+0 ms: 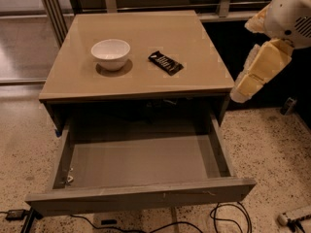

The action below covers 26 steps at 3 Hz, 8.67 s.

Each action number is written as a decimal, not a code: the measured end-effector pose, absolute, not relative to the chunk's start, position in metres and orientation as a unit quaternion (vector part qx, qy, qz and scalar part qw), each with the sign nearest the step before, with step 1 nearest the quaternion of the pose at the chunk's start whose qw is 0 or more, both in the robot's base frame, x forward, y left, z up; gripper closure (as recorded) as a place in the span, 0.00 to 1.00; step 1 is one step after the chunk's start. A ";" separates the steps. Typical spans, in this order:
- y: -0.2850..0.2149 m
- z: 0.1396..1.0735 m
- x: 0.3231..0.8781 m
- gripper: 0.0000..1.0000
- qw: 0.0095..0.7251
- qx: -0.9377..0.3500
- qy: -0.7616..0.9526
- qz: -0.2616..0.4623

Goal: Place rxbar chocolate into top drawer

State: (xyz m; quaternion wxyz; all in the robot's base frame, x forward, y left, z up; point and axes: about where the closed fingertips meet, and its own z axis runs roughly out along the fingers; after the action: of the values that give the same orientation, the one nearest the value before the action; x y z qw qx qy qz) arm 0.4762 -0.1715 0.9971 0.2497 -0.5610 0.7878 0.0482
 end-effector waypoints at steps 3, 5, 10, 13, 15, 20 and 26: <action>-0.136 0.980 0.523 0.00 0.291 -0.518 0.801 0.079; -0.128 0.935 0.585 0.00 0.320 -0.513 0.794 0.058; -0.070 0.916 0.713 0.00 0.359 -0.506 0.779 0.087; -0.057 0.845 0.774 0.00 0.332 -0.470 0.812 0.102; -0.056 0.823 0.778 0.00 0.315 -0.458 0.824 0.106; -0.056 0.822 0.778 0.87 0.314 -0.458 0.824 0.106; -0.086 0.906 0.707 1.00 0.380 -0.483 0.784 0.086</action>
Offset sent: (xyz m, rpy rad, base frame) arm 0.0507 0.0500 -0.0128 0.1397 -0.0063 -0.1239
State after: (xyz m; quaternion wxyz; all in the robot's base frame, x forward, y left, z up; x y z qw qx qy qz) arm 0.7068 -0.0858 0.9055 0.3803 -0.4828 0.7841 0.0858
